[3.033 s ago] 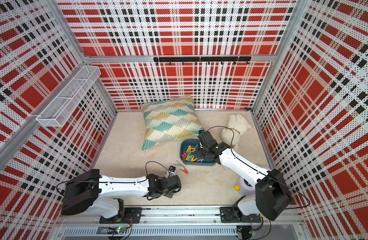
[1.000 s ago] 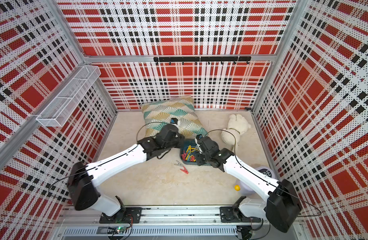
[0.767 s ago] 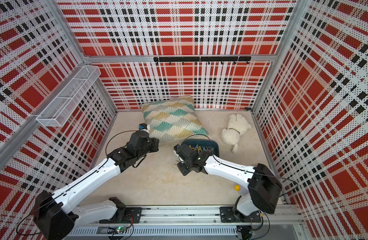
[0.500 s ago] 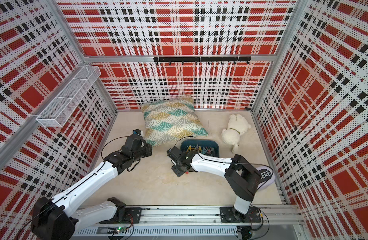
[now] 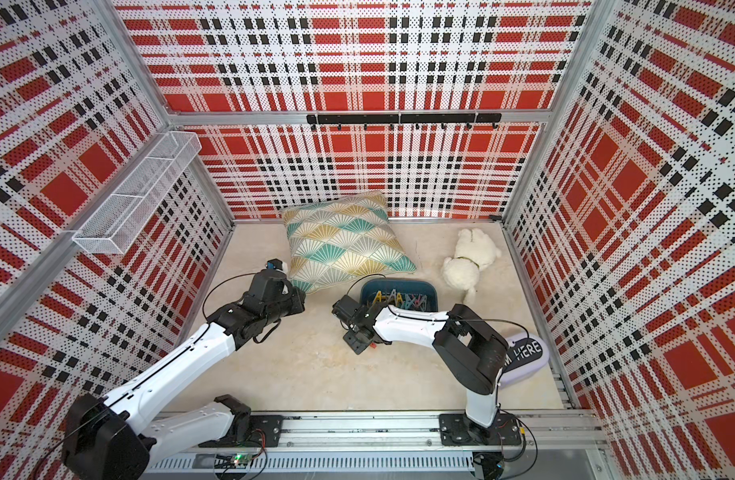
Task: Put the clothespins into the storage box
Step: Pick up the clothespin from the center of the board.
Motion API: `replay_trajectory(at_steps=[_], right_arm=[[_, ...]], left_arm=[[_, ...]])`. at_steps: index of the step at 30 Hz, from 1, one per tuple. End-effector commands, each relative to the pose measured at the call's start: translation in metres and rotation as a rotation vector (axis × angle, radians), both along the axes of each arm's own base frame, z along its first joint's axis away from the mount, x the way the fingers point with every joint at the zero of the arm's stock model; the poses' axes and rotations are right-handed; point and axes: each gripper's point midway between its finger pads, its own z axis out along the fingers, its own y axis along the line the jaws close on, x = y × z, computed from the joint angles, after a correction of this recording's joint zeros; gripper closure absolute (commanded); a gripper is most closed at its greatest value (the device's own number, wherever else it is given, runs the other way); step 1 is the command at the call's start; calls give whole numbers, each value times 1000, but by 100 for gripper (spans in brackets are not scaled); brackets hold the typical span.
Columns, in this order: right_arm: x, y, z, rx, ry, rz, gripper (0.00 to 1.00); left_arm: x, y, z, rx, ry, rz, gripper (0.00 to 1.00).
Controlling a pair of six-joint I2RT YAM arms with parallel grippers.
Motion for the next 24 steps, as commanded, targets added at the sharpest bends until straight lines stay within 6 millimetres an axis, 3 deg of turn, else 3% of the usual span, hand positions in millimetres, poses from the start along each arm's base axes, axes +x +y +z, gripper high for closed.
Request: replay_trajectory(at_steps=[1,11,19,24], right_arm=[[1,0,-2,-12,-8,2,68],[1,-7,-16,-60,-3,-3,71],[-2,-10,-21,-63,8,-3,84],[-4,-7,-7,-20,6,-3,90]], left_arm=[[1,0,6,-2,-19,-14,73],[1,-2,13,-11,-34,-19,74],[3,-5,15,-11,-38,-21,74],[6,-7,19,-9,-44,-21,74]])
